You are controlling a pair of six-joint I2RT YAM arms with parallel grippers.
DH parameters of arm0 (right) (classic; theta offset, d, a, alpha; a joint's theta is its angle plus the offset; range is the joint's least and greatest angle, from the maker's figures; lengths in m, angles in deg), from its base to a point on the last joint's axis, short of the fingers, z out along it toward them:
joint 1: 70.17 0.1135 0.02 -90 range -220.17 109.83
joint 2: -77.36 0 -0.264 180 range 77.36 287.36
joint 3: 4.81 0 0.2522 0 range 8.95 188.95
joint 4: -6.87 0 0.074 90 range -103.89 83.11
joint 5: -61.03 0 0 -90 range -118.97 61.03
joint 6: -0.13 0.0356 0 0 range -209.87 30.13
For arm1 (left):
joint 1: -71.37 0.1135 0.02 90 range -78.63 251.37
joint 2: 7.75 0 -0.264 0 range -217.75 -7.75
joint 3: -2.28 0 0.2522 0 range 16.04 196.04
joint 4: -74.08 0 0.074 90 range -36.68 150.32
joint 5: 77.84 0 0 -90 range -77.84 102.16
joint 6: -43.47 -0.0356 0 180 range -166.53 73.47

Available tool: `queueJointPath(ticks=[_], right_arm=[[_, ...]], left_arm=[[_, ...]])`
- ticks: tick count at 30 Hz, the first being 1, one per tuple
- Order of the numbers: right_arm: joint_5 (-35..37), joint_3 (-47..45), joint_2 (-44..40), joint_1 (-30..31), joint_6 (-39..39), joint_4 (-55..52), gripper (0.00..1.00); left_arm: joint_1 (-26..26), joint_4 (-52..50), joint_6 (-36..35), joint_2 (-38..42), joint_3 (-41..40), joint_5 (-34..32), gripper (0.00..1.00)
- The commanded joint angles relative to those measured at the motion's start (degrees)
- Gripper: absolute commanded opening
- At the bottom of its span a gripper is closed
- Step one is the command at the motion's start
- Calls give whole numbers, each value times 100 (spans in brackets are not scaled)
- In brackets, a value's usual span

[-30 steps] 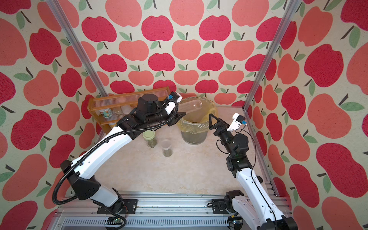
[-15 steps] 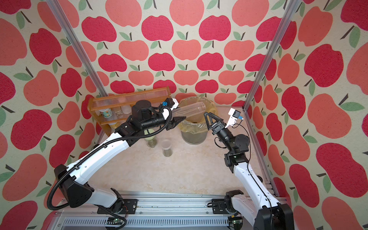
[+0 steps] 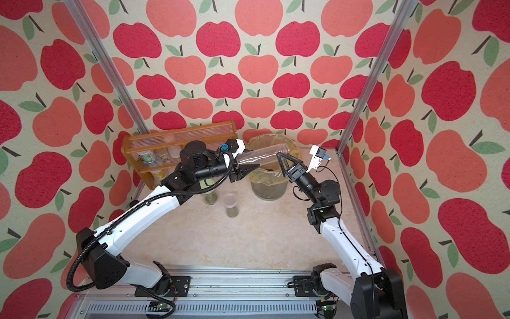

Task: Empty moldy mung beans from jars
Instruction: Place the jar at the center of the board.

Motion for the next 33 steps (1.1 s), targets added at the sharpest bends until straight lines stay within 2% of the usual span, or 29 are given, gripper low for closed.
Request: queueJointPath(ticks=[1, 17, 23, 30, 33], right_arm=[[-76, 202, 102, 53, -109, 259, 92], [-9, 579, 793, 237, 38, 813, 90], [-49, 651, 921, 290, 93, 849, 83], [-85, 629, 908, 325, 95, 840, 82], [-62, 590, 917, 325, 95, 846, 77]], left_arm=[[121, 338, 188, 67, -17, 655, 35], [149, 627, 317, -287, 105, 961, 36], [152, 616, 280, -433, 236, 913, 36], [255, 760, 393, -602, 314, 855, 35], [284, 822, 432, -652, 322, 890, 35]])
